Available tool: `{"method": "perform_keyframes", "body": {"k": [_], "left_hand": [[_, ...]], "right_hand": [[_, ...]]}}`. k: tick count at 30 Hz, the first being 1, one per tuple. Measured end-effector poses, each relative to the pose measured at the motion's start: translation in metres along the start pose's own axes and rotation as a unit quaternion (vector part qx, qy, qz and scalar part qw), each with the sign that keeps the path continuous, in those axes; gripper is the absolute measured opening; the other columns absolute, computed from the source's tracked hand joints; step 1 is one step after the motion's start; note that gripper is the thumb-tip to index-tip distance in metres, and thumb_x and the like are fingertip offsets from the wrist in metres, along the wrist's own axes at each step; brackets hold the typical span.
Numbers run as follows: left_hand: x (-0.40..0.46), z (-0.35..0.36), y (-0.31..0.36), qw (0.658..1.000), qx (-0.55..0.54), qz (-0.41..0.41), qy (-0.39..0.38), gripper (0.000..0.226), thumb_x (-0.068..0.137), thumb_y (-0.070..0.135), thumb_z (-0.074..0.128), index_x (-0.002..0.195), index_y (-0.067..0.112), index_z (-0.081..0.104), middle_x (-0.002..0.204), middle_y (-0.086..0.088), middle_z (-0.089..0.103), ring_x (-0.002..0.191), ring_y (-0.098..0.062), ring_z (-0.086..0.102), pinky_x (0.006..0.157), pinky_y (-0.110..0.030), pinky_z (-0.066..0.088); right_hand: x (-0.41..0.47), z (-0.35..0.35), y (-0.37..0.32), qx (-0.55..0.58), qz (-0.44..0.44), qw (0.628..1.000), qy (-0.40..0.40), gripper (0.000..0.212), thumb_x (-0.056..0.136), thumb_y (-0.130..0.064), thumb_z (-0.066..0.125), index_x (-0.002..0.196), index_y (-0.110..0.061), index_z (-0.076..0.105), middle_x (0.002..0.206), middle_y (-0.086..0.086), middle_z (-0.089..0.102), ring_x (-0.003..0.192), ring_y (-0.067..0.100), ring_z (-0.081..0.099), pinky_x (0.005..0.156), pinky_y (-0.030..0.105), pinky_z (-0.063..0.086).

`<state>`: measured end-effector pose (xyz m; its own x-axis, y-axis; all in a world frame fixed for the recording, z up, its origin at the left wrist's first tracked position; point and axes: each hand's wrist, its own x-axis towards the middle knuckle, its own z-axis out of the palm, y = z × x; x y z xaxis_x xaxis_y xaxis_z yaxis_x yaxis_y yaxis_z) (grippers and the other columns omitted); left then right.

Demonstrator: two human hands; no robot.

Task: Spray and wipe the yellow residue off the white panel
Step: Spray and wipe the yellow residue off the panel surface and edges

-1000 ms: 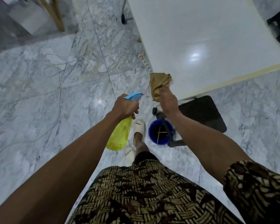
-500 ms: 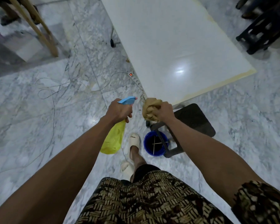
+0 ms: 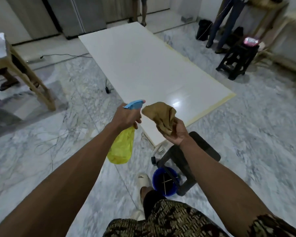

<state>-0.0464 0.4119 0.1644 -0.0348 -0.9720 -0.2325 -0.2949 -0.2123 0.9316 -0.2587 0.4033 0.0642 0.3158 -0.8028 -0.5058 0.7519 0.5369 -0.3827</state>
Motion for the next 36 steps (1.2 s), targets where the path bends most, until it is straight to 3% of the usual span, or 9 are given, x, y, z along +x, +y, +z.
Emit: {"method": "perform_keyframes", "body": {"k": [3,7,12,16,18,22,27,32,36], "left_hand": [[0.009,-0.001,0.02,1.0,-0.001,0.013,-0.022,0.045,0.097,0.001,0.052,0.13,0.023,0.073,0.077,-0.014,0.062,0.067,-0.024,0.066,0.046,-0.029,0.053],[0.028,0.0,0.037,0.998,-0.017,0.017,-0.053,0.043,0.071,0.019,0.058,0.106,0.037,0.075,0.08,-0.017,0.064,0.073,-0.026,0.067,0.053,-0.033,0.057],[0.085,-0.004,0.045,0.997,0.002,0.011,-0.081,0.048,0.082,0.009,0.055,0.117,0.034,0.075,0.076,-0.014,0.065,0.074,-0.028,0.068,0.053,-0.033,0.056],[0.132,-0.008,0.043,0.995,0.022,-0.02,-0.096,0.056,0.066,0.015,0.056,0.117,0.019,0.08,0.073,-0.013,0.065,0.069,-0.03,0.068,0.054,-0.038,0.058],[0.155,-0.011,0.041,0.993,0.042,-0.034,-0.102,0.053,0.067,0.022,0.06,0.114,0.004,0.077,0.07,-0.013,0.067,0.068,-0.035,0.069,0.059,-0.047,0.06],[0.198,-0.016,0.041,0.993,0.054,-0.025,-0.102,0.051,0.071,0.037,0.064,0.107,0.004,0.078,0.068,-0.009,0.068,0.068,-0.033,0.07,0.057,-0.038,0.058],[0.239,-0.023,0.04,0.986,0.076,-0.028,-0.147,0.03,0.083,0.02,0.063,0.106,0.009,0.078,0.067,-0.008,0.066,0.067,-0.032,0.07,0.055,-0.036,0.057],[0.289,-0.02,0.05,0.969,0.115,-0.007,-0.216,0.038,0.066,0.025,0.061,0.093,0.003,0.077,0.065,-0.01,0.07,0.07,-0.044,0.072,0.067,-0.057,0.062],[0.324,-0.022,0.065,0.951,0.127,0.024,-0.279,0.053,0.069,0.03,0.06,0.117,0.024,0.081,0.069,-0.012,0.071,0.062,-0.036,0.07,0.058,-0.039,0.059]], "right_hand": [[0.0,0.018,-0.012,0.028,-0.025,0.999,-0.009,0.036,0.082,-0.017,0.054,0.11,-0.001,0.069,0.12,0.023,0.065,0.1,0.038,0.064,0.092,0.043,0.051],[0.015,0.035,-0.022,0.095,-0.048,0.994,0.023,0.041,0.086,-0.025,0.048,0.125,-0.018,0.059,0.131,0.014,0.06,0.1,0.034,0.061,0.088,0.037,0.042],[0.061,0.042,-0.025,0.152,-0.058,0.986,0.016,0.052,0.098,-0.037,0.037,0.142,-0.014,0.052,0.147,0.017,0.051,0.135,0.04,0.046,0.117,0.054,0.025],[0.101,0.054,-0.039,0.191,-0.051,0.98,-0.025,0.057,0.099,-0.037,0.04,0.151,-0.014,0.04,0.155,0.015,0.039,0.144,0.037,0.036,0.121,0.05,0.019],[0.118,0.063,-0.046,0.192,-0.058,0.979,-0.041,0.058,0.097,-0.039,0.044,0.149,-0.012,0.044,0.153,0.016,0.043,0.142,0.036,0.039,0.121,0.049,0.022],[0.157,0.07,-0.062,0.192,-0.092,0.977,0.018,0.065,0.089,-0.046,0.059,0.147,-0.021,0.047,0.141,0.011,0.057,0.126,0.033,0.054,0.111,0.043,0.036],[0.189,0.075,-0.069,0.199,-0.114,0.973,0.007,0.055,0.093,-0.048,0.057,0.135,-0.012,0.059,0.135,0.017,0.06,0.129,0.036,0.052,0.114,0.047,0.034],[0.212,0.078,-0.078,0.229,-0.19,0.955,0.016,0.064,0.094,-0.054,0.053,0.141,-0.01,0.053,0.139,0.018,0.057,0.126,0.036,0.055,0.111,0.048,0.04],[0.229,0.083,-0.089,0.198,-0.232,0.95,0.069,0.073,0.094,-0.059,0.054,0.147,-0.009,0.044,0.15,0.017,0.046,0.138,0.032,0.046,0.113,0.046,0.039]]}}
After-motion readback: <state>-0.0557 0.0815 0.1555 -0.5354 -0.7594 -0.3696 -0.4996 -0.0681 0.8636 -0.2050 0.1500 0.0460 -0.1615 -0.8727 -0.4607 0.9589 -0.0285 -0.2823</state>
